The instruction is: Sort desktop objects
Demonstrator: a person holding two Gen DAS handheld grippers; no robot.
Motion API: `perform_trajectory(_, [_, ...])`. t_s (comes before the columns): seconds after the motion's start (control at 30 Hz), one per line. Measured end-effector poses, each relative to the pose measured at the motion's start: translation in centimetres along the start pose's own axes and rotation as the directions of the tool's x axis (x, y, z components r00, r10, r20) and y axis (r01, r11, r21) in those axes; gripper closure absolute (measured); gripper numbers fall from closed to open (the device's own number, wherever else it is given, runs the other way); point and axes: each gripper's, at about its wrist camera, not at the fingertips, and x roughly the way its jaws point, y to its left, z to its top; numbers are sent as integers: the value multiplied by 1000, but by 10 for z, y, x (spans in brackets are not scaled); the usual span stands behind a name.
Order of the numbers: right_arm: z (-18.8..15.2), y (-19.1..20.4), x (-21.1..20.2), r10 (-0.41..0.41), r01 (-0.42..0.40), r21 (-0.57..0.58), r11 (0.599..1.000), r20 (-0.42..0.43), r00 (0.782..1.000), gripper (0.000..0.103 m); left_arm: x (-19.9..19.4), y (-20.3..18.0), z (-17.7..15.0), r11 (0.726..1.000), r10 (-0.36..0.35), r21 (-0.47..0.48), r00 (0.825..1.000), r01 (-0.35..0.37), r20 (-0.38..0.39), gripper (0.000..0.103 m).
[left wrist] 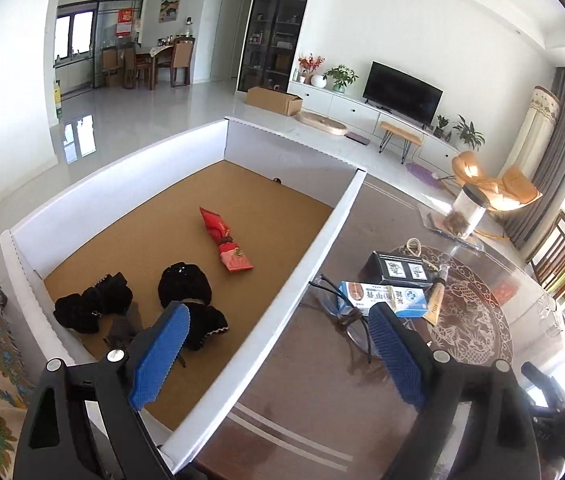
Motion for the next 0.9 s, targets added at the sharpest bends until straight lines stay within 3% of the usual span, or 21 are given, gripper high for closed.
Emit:
perform_trajectory(0.13, [-42, -57, -14, -89, 96, 127, 987, -60, 994, 0, -12, -46, -13, 994, -85, 71, 996, 84, 10, 11])
perform_trajectory(0.3, [-67, -72, -16, -158, 168, 132, 977, -87, 984, 0, -9, -92, -43, 977, -153, 144, 988, 157, -33, 11])
perform_trajectory(0.57, [-77, -45, 2, -147, 152, 36, 988, -116, 982, 0, 32, -118, -100, 959, -138, 224, 978, 172, -158, 11])
perform_trajectory(0.73, [-82, -46, 10, -146, 154, 45, 987, -141, 979, 0, 48, -123, -124, 946, -78, 298, 981, 130, -179, 11])
perform_trajectory(0.9, [-88, -49, 15, -142, 154, 70, 986, -156, 978, 0, 50, -133, -131, 929, -70, 344, 979, 133, -189, 11])
